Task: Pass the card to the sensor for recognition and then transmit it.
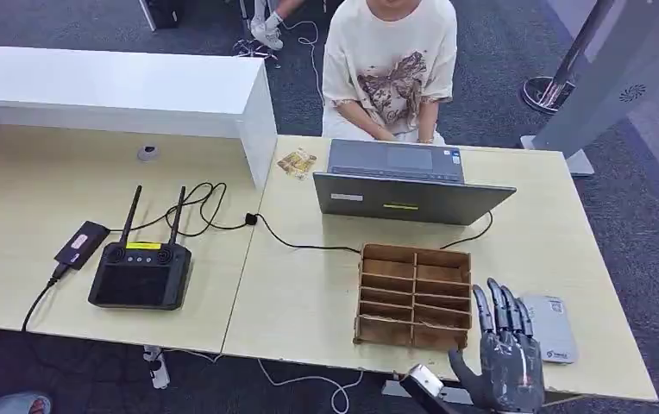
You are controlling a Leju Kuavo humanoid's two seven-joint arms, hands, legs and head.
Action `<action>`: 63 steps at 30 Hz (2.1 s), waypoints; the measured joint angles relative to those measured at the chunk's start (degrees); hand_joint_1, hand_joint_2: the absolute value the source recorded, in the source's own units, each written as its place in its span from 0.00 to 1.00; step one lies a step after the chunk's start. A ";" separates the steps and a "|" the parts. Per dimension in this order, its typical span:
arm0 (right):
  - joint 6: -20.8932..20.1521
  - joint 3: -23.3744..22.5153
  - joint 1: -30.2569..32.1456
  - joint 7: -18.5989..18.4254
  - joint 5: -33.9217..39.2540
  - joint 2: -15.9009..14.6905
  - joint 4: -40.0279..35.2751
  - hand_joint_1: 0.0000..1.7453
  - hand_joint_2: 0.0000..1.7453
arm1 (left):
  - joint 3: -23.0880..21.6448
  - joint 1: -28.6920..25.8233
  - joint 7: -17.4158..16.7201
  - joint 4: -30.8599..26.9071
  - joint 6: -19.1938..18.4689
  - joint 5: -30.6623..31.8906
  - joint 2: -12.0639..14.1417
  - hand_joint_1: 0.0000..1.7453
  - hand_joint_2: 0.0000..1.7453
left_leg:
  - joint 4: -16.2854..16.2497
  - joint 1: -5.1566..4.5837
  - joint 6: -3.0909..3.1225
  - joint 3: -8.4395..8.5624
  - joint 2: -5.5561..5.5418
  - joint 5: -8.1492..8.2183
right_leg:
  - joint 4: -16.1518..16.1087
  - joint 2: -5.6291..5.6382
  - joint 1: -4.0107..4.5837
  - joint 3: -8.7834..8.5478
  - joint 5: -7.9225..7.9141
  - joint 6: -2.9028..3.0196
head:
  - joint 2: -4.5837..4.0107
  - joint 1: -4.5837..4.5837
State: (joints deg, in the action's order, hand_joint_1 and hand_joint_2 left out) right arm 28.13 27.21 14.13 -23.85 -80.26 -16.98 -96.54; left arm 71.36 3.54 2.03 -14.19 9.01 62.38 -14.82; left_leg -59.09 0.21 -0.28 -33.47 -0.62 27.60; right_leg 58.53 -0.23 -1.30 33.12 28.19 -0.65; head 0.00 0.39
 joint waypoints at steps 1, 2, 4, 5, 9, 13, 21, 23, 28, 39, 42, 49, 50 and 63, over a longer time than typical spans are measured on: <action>-0.32 0.19 -0.27 -0.11 -0.15 -0.02 0.28 0.00 1.00 | 0.00 0.01 0.00 0.00 0.00 0.02 0.00 0.00 0.00 | 0.00 0.00 0.00 0.00 0.00 0.00 | 0.00 0.00 0.00 0.00 0.00 0.00 | 0.00 0.02; -0.57 0.33 -0.55 -0.13 -0.17 -0.04 0.57 0.00 1.00 | 0.00 0.03 -0.02 0.00 0.00 0.02 0.00 0.00 0.00 | 0.00 0.00 0.00 0.00 0.00 0.00 | 0.00 0.00 0.00 0.00 0.00 0.00 | 0.00 0.00; -1.03 0.68 -1.03 -0.28 -0.17 -0.04 1.07 0.00 1.00 | 0.00 0.05 -0.02 0.00 0.04 0.18 -0.07 0.00 0.00 | 0.00 0.00 0.00 0.00 0.00 0.00 | 0.00 0.00 0.00 0.00 0.00 0.00 | 0.00 0.00; -1.33 0.76 -1.18 -0.35 -0.15 -0.04 1.22 0.00 1.00 | 0.00 0.06 -0.09 0.00 0.07 0.22 -0.07 0.00 0.00 | 0.00 0.00 0.00 0.00 0.00 0.00 | 0.00 -0.01 0.00 0.00 0.00 0.00 | 0.00 0.02; -1.86 1.25 -1.84 -0.59 -0.09 -0.04 2.01 0.00 1.00 | 0.00 0.17 -0.15 0.00 0.09 0.33 -0.07 0.00 0.00 | 0.00 0.00 0.00 0.00 0.00 0.00 | 0.00 0.01 0.00 0.00 0.00 0.00 | 0.00 0.00; -2.84 1.51 -2.11 -0.68 0.15 -0.04 2.43 0.00 1.00 | 0.00 0.30 -0.17 0.00 0.09 0.35 -0.09 0.00 0.00 | 0.00 0.00 0.00 0.00 -0.01 0.00 | 0.01 0.00 0.00 0.00 0.00 0.00 | 0.00 0.00; -4.13 1.68 -2.52 -0.85 0.37 -0.04 2.95 0.00 1.00 | 0.00 0.33 -0.20 0.00 0.00 0.33 -0.09 0.00 0.00 | 0.00 0.00 0.00 0.00 0.00 0.00 | 0.00 0.00 0.00 0.00 0.00 0.00 | 0.00 0.02; -4.15 1.68 -2.60 -0.85 0.39 -0.04 3.02 0.00 1.00 | 0.00 0.33 -0.20 0.00 -0.02 0.33 -0.09 0.00 0.00 | 0.00 0.00 0.00 0.00 0.00 0.00 | 0.00 -0.01 0.00 0.00 0.00 0.00 | 0.00 0.00; -4.87 1.75 -2.84 -0.70 0.94 -0.04 3.28 0.00 1.00 | 0.00 0.35 -0.20 0.00 -0.02 0.13 -0.09 0.00 0.00 | 0.00 0.00 0.00 0.00 0.00 0.00 | 0.01 0.00 0.00 0.00 0.00 0.00 | 0.00 0.00; -5.31 3.15 -3.72 0.66 1.07 -0.04 3.28 0.06 1.00 | 0.00 0.39 -0.20 0.00 -0.09 -0.20 -0.11 0.00 0.00 | 0.00 0.00 0.00 0.00 0.00 0.00 | 0.01 -0.01 0.00 0.00 0.00 0.00 | 0.00 0.00; -5.35 3.32 -3.93 0.70 1.07 -0.04 3.30 0.06 1.00 | 0.00 0.39 -0.20 0.00 -0.09 -0.20 -0.11 0.00 0.00 | 0.00 0.00 0.00 0.00 0.00 0.00 | 0.01 0.00 0.00 0.00 0.00 0.00 | 0.00 0.00; -5.77 4.50 -4.73 1.58 1.07 -0.02 3.76 0.11 1.00 | 0.00 0.40 -0.20 0.00 -0.11 -0.28 -0.13 0.00 0.00 | 0.00 0.00 0.00 0.00 0.00 0.00 | 0.01 0.00 0.00 0.00 0.00 0.00 | 0.00 0.00; -5.79 4.61 -4.86 1.68 1.07 -0.02 3.89 0.14 1.00 | 0.00 0.40 -0.20 0.00 -0.13 -0.35 -0.13 0.00 0.00 | 0.00 0.00 0.00 0.00 0.00 0.00 | 0.01 0.00 0.00 0.00 0.00 0.00 | 0.00 0.02; -6.27 5.88 -5.34 1.77 1.23 0.00 4.37 0.18 1.00 | 0.00 0.40 -0.20 0.00 -0.24 -0.35 -0.13 0.00 0.00 | 0.00 0.00 0.00 0.00 0.00 0.00 | 0.01 0.00 0.00 0.00 0.00 0.00 | 0.00 0.02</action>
State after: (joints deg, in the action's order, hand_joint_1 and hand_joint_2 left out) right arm 21.86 33.09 8.79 -22.08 -79.03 -16.98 -92.17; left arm 71.36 3.94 1.84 -14.19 8.76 62.03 -14.95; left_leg -59.09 0.21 -0.28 -33.47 -0.63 27.59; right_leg 58.55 -0.24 -1.31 33.12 28.19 -0.65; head 0.00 0.42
